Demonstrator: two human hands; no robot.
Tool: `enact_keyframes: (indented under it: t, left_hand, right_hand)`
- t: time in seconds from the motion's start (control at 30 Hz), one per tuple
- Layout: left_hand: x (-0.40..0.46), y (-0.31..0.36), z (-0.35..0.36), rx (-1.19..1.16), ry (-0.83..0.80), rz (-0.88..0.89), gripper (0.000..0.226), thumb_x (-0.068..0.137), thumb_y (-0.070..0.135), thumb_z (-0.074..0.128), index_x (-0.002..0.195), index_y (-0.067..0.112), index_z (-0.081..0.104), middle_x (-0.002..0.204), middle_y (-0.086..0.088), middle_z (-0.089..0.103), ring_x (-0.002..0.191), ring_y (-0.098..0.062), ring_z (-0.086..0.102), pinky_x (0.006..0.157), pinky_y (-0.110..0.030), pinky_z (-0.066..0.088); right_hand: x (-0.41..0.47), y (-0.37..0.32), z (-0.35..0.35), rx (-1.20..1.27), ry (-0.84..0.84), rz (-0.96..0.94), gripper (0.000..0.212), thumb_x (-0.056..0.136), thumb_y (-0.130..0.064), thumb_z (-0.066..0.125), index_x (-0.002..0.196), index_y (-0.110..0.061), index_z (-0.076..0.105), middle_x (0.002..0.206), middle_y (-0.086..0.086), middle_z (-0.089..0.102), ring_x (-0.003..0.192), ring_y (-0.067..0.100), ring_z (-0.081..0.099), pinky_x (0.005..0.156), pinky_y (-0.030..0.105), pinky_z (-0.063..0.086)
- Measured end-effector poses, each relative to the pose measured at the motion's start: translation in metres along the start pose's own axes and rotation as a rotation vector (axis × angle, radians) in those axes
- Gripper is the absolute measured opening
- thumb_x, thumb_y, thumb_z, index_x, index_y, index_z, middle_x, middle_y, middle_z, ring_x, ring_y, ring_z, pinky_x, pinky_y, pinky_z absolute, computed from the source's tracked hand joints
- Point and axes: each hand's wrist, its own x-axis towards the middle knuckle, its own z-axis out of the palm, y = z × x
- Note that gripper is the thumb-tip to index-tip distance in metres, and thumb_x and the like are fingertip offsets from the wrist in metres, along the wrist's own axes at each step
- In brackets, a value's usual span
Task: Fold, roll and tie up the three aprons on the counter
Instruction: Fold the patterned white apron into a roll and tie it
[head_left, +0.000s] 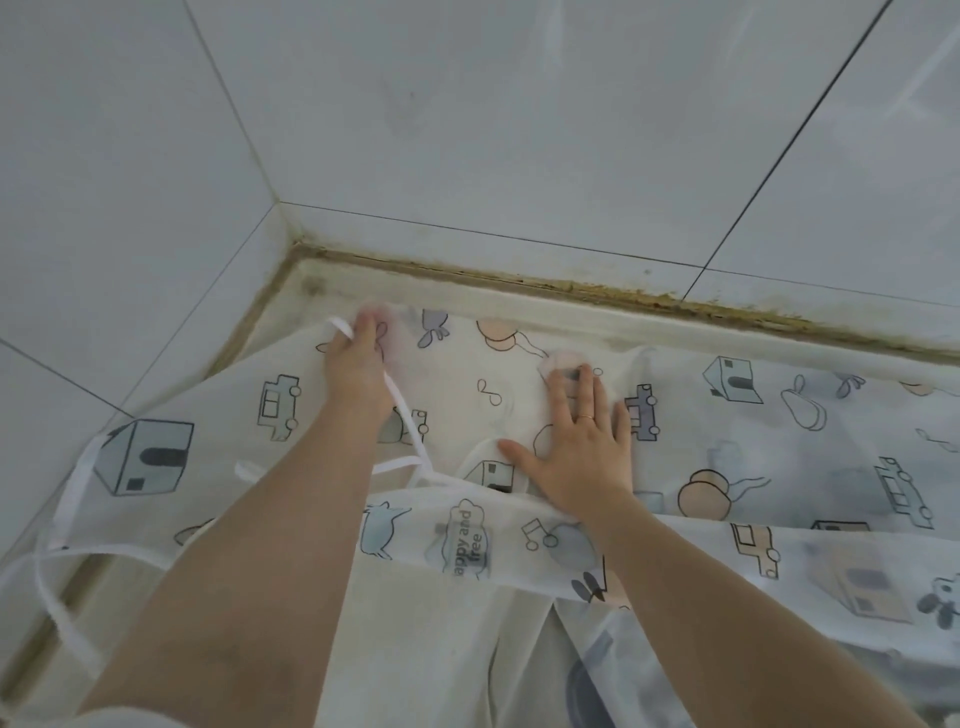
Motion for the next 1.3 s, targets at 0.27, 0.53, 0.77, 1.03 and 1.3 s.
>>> enact_keyframes:
  t: [0.27,0.53,0.77,1.03,1.3]
  left_hand:
    - [-0.017,0.007,0.01,0.99,0.217,0.365,0.068,0.092,0.018,0.051,0.147,0.01,0.011,0.151,-0.013,0.018,0.136,-0.03,0.021,0.111,-0.041,0.023]
    - [-0.118,-0.104,0.019,1.432,-0.834,0.756,0.103,0.071,0.081,-0.008,0.15,0.014,-0.005,0.158,-0.006,-0.006,0.145,-0.019,-0.009,0.115,-0.038,-0.011]
    - [-0.102,-0.112,0.019,1.722,-0.769,0.883,0.117,0.062,0.09,0.019,0.15,0.016,-0.003,0.158,-0.009,-0.012,0.145,-0.025,-0.014,0.114,-0.04,-0.014]
    - [-0.103,-0.117,0.02,1.805,-0.698,0.956,0.117,0.057,0.086,0.001,0.15,0.015,-0.005,0.157,-0.008,-0.015,0.145,-0.026,-0.013,0.117,-0.043,-0.01]
    - [-0.102,-0.118,0.019,1.78,-0.666,0.987,0.116,0.059,0.086,0.007,0.15,0.015,-0.001,0.158,-0.008,-0.01,0.145,-0.025,-0.01,0.116,-0.041,-0.01]
  right_hand:
    - [0.0,-0.001,-0.002,-0.022,-0.02,-0.006,0.101,0.074,-0.085,0.011,0.147,-0.023,-0.022,0.153,0.012,-0.028,0.144,0.025,-0.021,0.116,0.048,-0.009]
    - [0.008,0.02,-0.021,0.35,-0.093,-0.078,0.057,0.1,-0.021,0.033,0.151,-0.018,0.01,0.16,0.002,-0.003,0.147,0.017,-0.001,0.117,0.033,0.0]
    - [-0.013,0.091,-0.039,0.433,-0.004,-0.022,0.036,0.101,-0.014,0.036,0.134,-0.014,0.049,0.144,0.003,0.045,0.129,0.025,0.044,0.102,0.028,0.034]
    - [0.029,0.085,-0.082,0.094,0.101,-0.033,0.038,0.099,-0.019,0.04,0.138,-0.016,0.039,0.147,0.006,0.037,0.132,0.028,0.036,0.107,0.042,0.033]
    - [0.052,0.082,-0.091,-0.103,0.103,-0.127,0.033,0.099,-0.02,0.045,0.13,-0.008,0.044,0.139,0.013,0.032,0.108,0.032,0.052,0.084,0.038,0.044]
